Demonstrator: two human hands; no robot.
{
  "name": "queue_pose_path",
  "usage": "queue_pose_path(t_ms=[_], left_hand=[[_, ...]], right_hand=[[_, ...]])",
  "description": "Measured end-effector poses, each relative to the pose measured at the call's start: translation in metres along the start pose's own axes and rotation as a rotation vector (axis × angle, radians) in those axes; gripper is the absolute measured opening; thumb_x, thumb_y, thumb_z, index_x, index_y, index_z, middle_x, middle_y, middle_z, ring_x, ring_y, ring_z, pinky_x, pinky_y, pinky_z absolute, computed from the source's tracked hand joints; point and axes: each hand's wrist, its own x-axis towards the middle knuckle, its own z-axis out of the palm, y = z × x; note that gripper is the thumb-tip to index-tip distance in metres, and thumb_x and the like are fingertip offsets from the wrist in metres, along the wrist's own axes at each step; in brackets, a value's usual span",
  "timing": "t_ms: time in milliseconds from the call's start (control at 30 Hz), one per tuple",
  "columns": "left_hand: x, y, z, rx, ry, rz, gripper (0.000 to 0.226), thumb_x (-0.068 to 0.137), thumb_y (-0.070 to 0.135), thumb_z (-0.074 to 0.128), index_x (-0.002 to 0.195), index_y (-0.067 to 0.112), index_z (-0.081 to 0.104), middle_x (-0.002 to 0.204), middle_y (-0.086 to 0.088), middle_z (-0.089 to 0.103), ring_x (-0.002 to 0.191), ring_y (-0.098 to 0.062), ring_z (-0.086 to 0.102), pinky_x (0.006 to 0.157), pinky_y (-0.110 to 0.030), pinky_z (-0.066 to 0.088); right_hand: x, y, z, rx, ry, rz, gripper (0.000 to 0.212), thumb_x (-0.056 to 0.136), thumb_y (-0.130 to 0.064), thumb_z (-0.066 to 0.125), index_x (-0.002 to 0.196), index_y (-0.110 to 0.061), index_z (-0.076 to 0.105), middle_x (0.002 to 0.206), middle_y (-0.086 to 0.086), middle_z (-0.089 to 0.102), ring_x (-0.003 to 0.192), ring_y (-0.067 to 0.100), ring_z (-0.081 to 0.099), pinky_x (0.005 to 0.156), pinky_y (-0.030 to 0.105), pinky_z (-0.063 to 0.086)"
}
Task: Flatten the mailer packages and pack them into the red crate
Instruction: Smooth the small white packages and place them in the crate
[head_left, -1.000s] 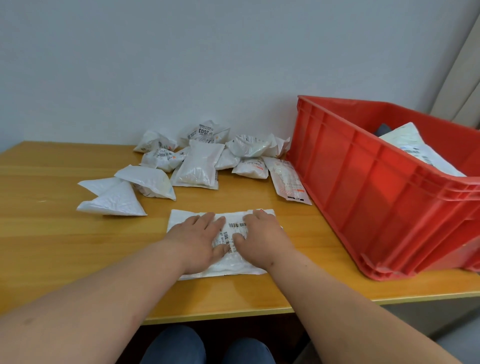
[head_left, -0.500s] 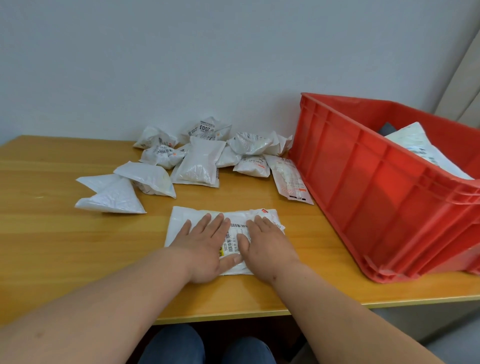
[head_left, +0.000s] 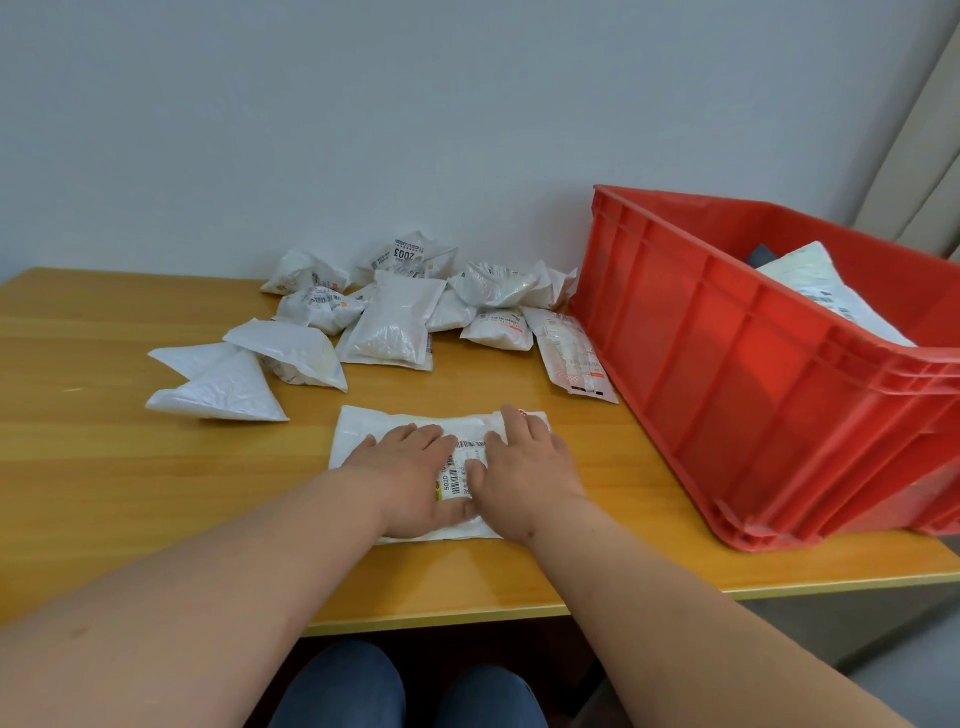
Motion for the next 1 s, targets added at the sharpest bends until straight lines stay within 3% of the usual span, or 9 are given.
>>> queue_pose_path(t_ms=[100,200,267,400,600,767,867,1000], left_hand=[[-0.002,0.001,0.012,0.012,0.027,0.001,0.091,0.087,0.079,0.024,0.154,0.031,-0.016,0.163,0.008,-0.016,0.150,-0.019,-0.013,0.121,-0.051,0.001],[-0.002,-0.001,0.020,0.044,0.049,0.008,0.084,0.088,0.077,0.019,0.150,0.038,-0.022,0.161,0.008,-0.022,0.149,-0.019,-0.017,0.121,-0.051,-0.002],[-0.001,-0.001,0.018,0.056,0.013,0.011,0.084,0.088,0.078,0.018,0.150,0.038,-0.022,0.161,0.008,-0.023,0.149,-0.020,-0.018,0.121,-0.052,-0.003],[-0.001,0.000,0.014,0.068,-0.034,0.009,0.092,0.082,0.084,0.019,0.150,0.038,-0.023,0.159,0.008,-0.027,0.148,-0.020,-0.021,0.120,-0.053,-0.005],[-0.002,-0.002,0.015,-0.004,-0.015,0.029,0.096,0.080,0.084,0.026,0.151,0.038,-0.020,0.160,0.010,-0.025,0.148,-0.018,-0.022,0.121,-0.050,-0.007],[-0.008,-0.028,0.008,-0.206,0.164,0.003,0.097,0.084,0.071,0.050,0.157,0.026,0.005,0.164,0.006,-0.003,0.150,-0.016,-0.005,0.122,-0.034,0.005],[-0.012,-0.037,0.010,-0.148,0.090,-0.041,0.093,0.089,0.070,0.044,0.158,0.023,0.003,0.164,0.004,-0.003,0.151,-0.016,-0.001,0.122,-0.034,0.007],[-0.010,-0.034,0.014,-0.021,-0.016,-0.055,0.088,0.093,0.071,0.024,0.155,0.022,-0.015,0.162,0.002,-0.020,0.150,-0.016,-0.014,0.123,-0.038,-0.001]], right_hand=[[-0.012,-0.002,0.008,0.051,0.129,-0.058,0.048,0.103,-0.042,0.023,0.136,-0.017,0.047,0.152,0.005,0.029,0.134,0.027,0.031,0.110,0.043,0.032],[-0.017,0.000,0.015,0.137,0.176,-0.117,0.074,0.090,-0.049,0.001,0.139,-0.019,0.047,0.135,0.002,0.048,0.124,0.025,0.040,0.108,0.042,0.036],[-0.014,0.004,0.021,0.142,0.119,-0.129,0.080,0.088,-0.053,-0.003,0.147,-0.019,0.040,0.146,0.004,0.043,0.136,0.025,0.033,0.116,0.040,0.027],[-0.010,0.007,0.017,0.123,-0.027,-0.109,0.056,0.106,-0.044,0.019,0.157,-0.019,0.022,0.166,0.004,0.013,0.153,0.023,0.005,0.124,0.040,0.004],[-0.008,0.006,0.014,0.145,-0.073,-0.105,0.057,0.106,-0.044,0.022,0.157,-0.018,0.023,0.166,0.006,0.014,0.153,0.021,0.005,0.124,0.039,0.007],[-0.005,0.005,-0.013,0.124,-0.069,-0.073,0.057,0.102,-0.051,0.031,0.152,-0.023,0.031,0.162,0.005,0.023,0.146,0.030,0.021,0.116,0.045,0.028],[-0.008,-0.001,-0.013,0.155,-0.083,-0.085,0.062,0.100,-0.061,0.030,0.156,-0.037,0.018,0.166,0.000,0.010,0.150,0.031,0.011,0.120,0.047,0.020],[-0.010,-0.003,0.003,0.135,-0.102,-0.094,0.064,0.099,-0.065,0.025,0.156,-0.040,0.010,0.167,-0.004,0.004,0.153,0.029,-0.003,0.123,0.047,0.006]])
